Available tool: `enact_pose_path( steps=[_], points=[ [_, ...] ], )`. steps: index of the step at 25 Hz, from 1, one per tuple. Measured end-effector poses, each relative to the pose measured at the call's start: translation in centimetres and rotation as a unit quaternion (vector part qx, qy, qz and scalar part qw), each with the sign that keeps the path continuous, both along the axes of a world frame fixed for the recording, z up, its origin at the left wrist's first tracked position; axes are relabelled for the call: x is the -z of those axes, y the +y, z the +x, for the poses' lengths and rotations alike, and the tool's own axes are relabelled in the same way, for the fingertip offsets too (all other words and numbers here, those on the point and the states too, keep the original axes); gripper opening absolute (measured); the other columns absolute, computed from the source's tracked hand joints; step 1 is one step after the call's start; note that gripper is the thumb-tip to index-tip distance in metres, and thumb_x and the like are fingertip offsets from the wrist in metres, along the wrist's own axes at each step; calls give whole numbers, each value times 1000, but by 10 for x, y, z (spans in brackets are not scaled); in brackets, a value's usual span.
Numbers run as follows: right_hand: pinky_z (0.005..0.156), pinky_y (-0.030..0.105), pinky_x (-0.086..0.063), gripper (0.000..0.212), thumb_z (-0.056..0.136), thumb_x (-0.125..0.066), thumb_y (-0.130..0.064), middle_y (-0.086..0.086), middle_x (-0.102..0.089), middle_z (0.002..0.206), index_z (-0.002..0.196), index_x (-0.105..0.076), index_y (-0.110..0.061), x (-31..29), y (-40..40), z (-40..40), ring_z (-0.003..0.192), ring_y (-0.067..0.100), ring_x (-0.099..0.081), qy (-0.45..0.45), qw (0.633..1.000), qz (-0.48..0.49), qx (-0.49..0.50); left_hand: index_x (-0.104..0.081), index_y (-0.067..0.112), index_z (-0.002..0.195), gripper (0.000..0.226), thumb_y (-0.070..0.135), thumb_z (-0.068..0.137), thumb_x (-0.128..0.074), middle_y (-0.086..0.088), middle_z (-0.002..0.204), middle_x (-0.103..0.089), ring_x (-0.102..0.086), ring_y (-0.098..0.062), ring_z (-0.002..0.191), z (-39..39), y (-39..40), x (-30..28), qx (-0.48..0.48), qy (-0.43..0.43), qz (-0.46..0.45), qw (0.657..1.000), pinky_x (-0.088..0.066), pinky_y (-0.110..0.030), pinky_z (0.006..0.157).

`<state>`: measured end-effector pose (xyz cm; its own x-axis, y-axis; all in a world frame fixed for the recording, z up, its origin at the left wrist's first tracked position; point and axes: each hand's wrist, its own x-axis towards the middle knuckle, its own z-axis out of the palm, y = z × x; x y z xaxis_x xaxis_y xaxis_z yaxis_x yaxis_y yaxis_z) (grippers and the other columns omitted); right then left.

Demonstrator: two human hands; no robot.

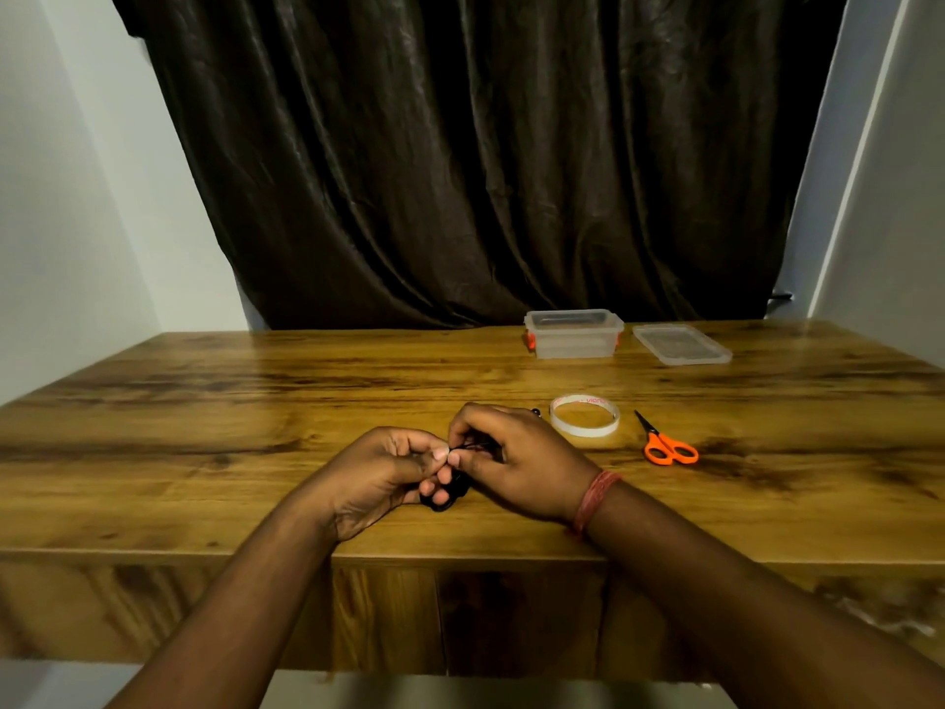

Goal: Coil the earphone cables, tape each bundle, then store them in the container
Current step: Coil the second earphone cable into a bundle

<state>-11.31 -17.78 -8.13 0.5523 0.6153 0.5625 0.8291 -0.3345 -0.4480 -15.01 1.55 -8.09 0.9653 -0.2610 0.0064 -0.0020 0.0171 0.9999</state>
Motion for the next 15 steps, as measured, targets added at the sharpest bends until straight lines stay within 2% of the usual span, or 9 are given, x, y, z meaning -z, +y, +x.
enact_pose_path(
  steps=[3,7,11,15],
  points=[
    [68,41,-50,4,92,-63,-25,-7,-63,85,95,-61,-22,0,0,1,79,9,-58,-13,1000,0,5,-65,-2,86,15,10,80,-61,-8,69,-62,-60,-14,55,0,-1,0,2,-1,-8,1000,-52,-22,56],
    [68,39,-50,3,92,-63,-22,-6,-64,85,94,-62,-20,0,0,1,79,8,-58,-23,1000,2,8,-62,-6,92,18,9,82,-61,-11,71,-60,-59,-13,55,-1,-2,1,2,-6,-18,1000,-55,-27,62],
    [65,38,-49,3,90,-61,-19,-5,-62,83,93,-61,-20,0,0,1,77,10,-57,-31,999,4,10,-58,0,88,10,5,79,-63,-13,71,-62,-57,-15,55,-2,-3,-1,-11,-14,-53,998,-55,-28,60],
    [64,30,-47,3,90,-61,-17,-8,-60,83,91,-60,-20,-1,0,0,76,7,-54,-32,999,18,18,-57,1,88,7,6,84,-59,-14,75,-63,-59,-17,61,-3,-1,0,4,-26,-69,997,-56,-28,64]
  ],
)
